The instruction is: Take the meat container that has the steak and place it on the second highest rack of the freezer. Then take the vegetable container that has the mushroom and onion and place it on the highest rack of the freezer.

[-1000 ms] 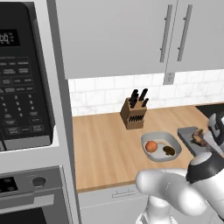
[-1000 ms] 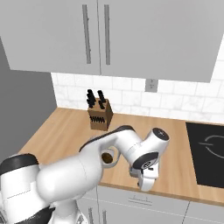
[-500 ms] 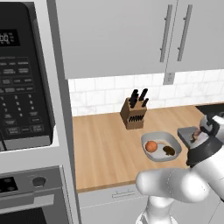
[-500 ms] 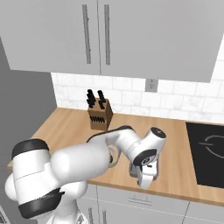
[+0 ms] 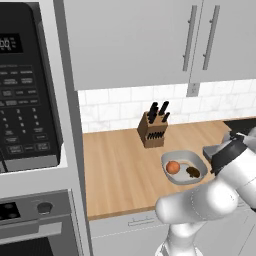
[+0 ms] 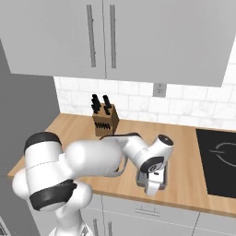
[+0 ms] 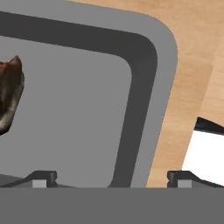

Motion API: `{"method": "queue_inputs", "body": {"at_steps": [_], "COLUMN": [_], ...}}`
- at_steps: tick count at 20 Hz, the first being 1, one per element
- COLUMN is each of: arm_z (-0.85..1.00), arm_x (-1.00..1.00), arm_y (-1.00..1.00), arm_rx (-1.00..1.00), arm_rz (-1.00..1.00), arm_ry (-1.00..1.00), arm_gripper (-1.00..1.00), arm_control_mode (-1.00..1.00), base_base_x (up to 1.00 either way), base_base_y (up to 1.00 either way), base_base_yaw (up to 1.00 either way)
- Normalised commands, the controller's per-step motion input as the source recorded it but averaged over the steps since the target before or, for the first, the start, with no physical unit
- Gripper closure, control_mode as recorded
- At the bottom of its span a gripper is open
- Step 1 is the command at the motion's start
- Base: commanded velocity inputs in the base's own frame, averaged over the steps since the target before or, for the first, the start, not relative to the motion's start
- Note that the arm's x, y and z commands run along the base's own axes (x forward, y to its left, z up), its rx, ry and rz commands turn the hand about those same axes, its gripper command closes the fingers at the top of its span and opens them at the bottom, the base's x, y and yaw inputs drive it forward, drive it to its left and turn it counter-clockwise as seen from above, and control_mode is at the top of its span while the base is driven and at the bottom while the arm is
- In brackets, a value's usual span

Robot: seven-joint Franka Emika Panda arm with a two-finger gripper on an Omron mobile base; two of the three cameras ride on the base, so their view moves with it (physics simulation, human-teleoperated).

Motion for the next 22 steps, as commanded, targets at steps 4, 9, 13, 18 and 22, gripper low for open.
{"method": "queue_inputs", "body": {"at_steps": [4, 9, 13, 18, 22], "arm_z": [-0.32, -0.34, -0.36, -0.12, -0.04], "arm_x": [0.12, 0.13, 0.26, 0.07, 0.0], "arm_y": [-0.07, -0.03, 0.0, 0.0, 0.11], "arm_rx": [0.0, 0.0, 0.0, 0.0, 0.0], "arm_rz": [-0.06, -0.06, -0.05, 0.0, 0.0], "arm_ry": [0.01, 0.01, 0.05, 0.02, -0.01], "arm_gripper": [-1.0, -1.0, 1.0, 1.0, 1.0], "arm_control_mode": [-1.0, -1.0, -1.0, -1.0, -1.0], "base_base_x": [0.0, 0.0, 0.0, 0.0, 0.0], "base_base_y": [0.0, 0.0, 0.0, 0.0, 0.0], "base_base_yaw": [0.0, 0.0, 0.0, 0.0, 0.0]}}
